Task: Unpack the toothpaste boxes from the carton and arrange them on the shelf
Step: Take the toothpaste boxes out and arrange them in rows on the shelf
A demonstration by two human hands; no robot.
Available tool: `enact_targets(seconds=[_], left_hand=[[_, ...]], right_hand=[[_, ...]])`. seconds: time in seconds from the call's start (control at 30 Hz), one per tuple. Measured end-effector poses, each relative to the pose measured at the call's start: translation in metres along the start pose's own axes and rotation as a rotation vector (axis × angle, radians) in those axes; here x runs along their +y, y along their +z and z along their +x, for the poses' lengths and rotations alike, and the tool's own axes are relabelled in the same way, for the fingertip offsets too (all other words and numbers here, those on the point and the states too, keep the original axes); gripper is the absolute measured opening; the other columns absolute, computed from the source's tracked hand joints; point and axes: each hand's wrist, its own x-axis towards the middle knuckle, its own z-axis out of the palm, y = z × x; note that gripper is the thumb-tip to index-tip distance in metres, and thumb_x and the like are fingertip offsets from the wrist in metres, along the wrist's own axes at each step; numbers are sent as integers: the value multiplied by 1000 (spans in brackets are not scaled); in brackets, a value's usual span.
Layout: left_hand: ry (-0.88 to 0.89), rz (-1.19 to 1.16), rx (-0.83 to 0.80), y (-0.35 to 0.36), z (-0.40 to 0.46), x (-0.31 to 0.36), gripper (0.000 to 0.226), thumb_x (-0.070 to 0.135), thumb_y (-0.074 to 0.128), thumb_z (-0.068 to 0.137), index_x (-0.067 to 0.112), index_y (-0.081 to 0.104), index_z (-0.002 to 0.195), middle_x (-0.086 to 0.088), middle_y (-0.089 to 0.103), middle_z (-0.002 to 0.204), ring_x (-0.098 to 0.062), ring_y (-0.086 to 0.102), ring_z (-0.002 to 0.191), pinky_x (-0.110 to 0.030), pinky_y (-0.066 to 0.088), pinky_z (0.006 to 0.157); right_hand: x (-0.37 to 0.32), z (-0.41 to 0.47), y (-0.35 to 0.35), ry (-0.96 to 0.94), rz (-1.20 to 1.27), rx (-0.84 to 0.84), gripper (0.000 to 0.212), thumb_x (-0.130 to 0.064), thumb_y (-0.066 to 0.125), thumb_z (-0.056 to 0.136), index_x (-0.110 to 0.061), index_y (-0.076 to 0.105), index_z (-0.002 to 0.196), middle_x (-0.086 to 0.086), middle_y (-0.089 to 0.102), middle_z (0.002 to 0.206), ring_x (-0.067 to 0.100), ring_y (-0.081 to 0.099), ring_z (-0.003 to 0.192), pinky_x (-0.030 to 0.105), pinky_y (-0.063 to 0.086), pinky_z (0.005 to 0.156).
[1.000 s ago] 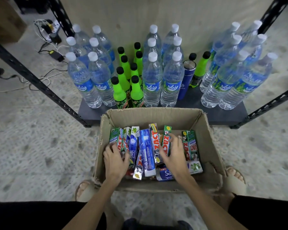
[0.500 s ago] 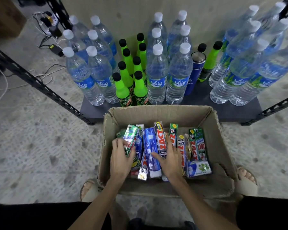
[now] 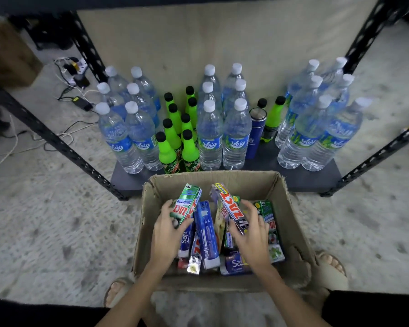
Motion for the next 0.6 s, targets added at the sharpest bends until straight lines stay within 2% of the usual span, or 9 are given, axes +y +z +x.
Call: enact_targets(seconds=[0.17, 0.3, 0.37, 0.43, 0.47, 0.53, 0.6], left_hand=[[175, 83, 87, -37, -1, 61, 63, 59, 80, 73, 41, 51, 126, 15, 69, 101, 1, 63, 85, -33, 56, 72], [257, -4, 114, -73, -8, 117, 64, 61, 78, 73, 40, 54, 129, 19, 69, 114, 5, 63, 95, -31, 57, 80], [302, -15, 122, -93, -12, 147, 64, 61, 75, 73, 40, 55, 131, 22, 65, 120, 10, 58, 96, -26, 53, 80], [353, -31, 119, -117, -16, 175, 62, 60, 75, 74, 41, 56, 130, 25, 64, 118, 15, 55, 96, -21, 49, 74], [383, -45, 113, -129, -16, 188, 60, 60, 75, 73, 42, 58, 128, 25, 66, 116, 14, 57, 96, -19, 48, 73], [457, -75, 101, -156, -15, 216, 59, 61, 75, 71, 41, 61, 124, 25, 68, 114, 11, 62, 99, -15, 48, 74], [518, -93, 93, -184, -13, 245, 58, 63, 76, 70, 40, 65, 122, 25, 70, 110, 8, 64, 99, -11, 49, 74]], right_hand=[[-39, 16, -73, -155, 55, 39, 61, -44, 74, 83, -41, 41, 134, -20, 71, 106, -5, 52, 114, 26, 29, 99], [-75, 26, -131, -226, 84, 132, 70, -45, 82, 80, -47, 40, 136, -27, 73, 98, -5, 55, 115, 31, 28, 99], [-96, 27, -161, -267, 86, 169, 70, -48, 83, 78, -49, 42, 136, -35, 70, 97, -10, 54, 115, 26, 25, 100], [-116, 29, -190, -324, 82, 207, 67, -52, 82, 77, -49, 46, 133, -41, 67, 97, -12, 57, 114, 20, 20, 103], [-126, 31, -206, -347, 88, 211, 65, -53, 83, 76, -49, 48, 131, -40, 68, 99, -10, 59, 112, 22, 21, 106], [-145, 38, -237, -386, 144, 175, 69, -54, 84, 74, -46, 50, 133, -34, 70, 105, -4, 64, 111, 39, 31, 110], [-168, 45, -270, -412, 198, 112, 77, -59, 83, 73, -41, 47, 139, -26, 74, 106, 7, 67, 110, 53, 42, 103]])
